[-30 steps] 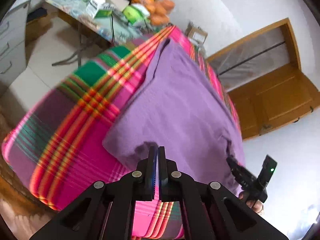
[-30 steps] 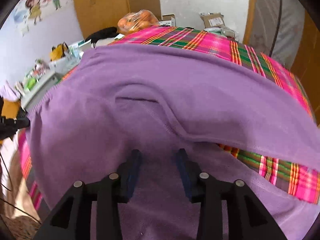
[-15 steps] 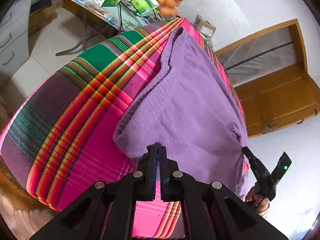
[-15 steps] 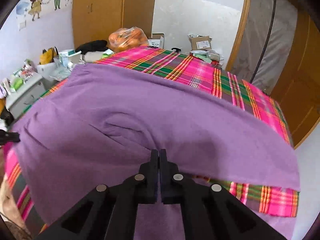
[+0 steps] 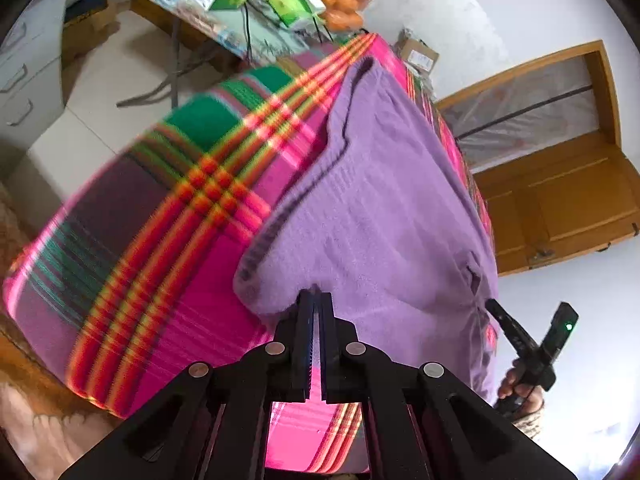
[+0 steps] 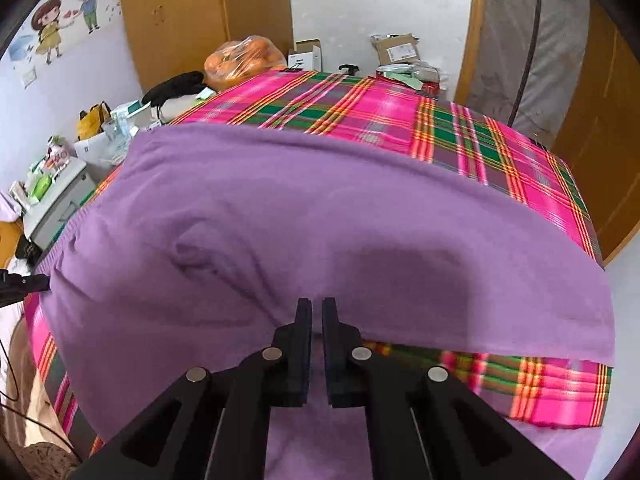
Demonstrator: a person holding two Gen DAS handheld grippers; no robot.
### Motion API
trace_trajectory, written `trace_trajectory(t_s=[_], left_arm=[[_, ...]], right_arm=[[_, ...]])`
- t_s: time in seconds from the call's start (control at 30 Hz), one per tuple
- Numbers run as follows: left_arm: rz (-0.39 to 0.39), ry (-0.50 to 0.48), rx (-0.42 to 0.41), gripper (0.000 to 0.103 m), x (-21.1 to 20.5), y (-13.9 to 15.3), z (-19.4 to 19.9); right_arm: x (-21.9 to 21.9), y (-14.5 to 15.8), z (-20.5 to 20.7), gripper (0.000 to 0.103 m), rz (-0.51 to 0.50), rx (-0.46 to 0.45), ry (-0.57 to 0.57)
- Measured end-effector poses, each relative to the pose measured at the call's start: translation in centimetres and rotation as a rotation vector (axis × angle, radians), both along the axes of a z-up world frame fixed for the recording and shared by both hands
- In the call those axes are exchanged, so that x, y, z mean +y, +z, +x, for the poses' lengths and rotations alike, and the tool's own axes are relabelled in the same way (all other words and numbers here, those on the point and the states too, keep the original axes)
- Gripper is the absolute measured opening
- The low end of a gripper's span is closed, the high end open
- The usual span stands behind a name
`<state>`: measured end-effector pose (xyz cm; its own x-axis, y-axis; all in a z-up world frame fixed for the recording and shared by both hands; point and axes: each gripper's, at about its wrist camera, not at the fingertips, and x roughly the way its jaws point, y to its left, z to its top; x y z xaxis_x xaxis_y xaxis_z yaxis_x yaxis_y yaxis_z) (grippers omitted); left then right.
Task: Fold clothes
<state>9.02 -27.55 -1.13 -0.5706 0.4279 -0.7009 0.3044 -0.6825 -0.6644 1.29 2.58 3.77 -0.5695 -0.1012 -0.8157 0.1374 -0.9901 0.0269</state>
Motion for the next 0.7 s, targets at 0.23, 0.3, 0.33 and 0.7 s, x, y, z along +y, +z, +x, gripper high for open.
trace_trajectory(t_s=[0.23,0.3,0.33,0.7], left_arm=[[-0.046,0.008,0.038,0.002,0.4,2.6,-2.7],[-0.056,-0.014,0.032,0.005,1.0,2.8,-3.8],[-0.064,-0.024,0.027,0.005,1.2,2.8,-4.4],[-0.079,-0.131,0.003,0.005,5.4,3.0,-9.3]], right_arm=[[0.4,-0.5,-1.4,0.013,-0.111,-0.022,0.048],[-0.6,-1.4,-1.6,0.013,-0.067,-0.036,0.072],[-1.1,-1.9,-1.7,0.013,-0.045,-0.045,0.083],[7.6,-0.1,0.9,0.019,-0.054,-0.014,-0.137]])
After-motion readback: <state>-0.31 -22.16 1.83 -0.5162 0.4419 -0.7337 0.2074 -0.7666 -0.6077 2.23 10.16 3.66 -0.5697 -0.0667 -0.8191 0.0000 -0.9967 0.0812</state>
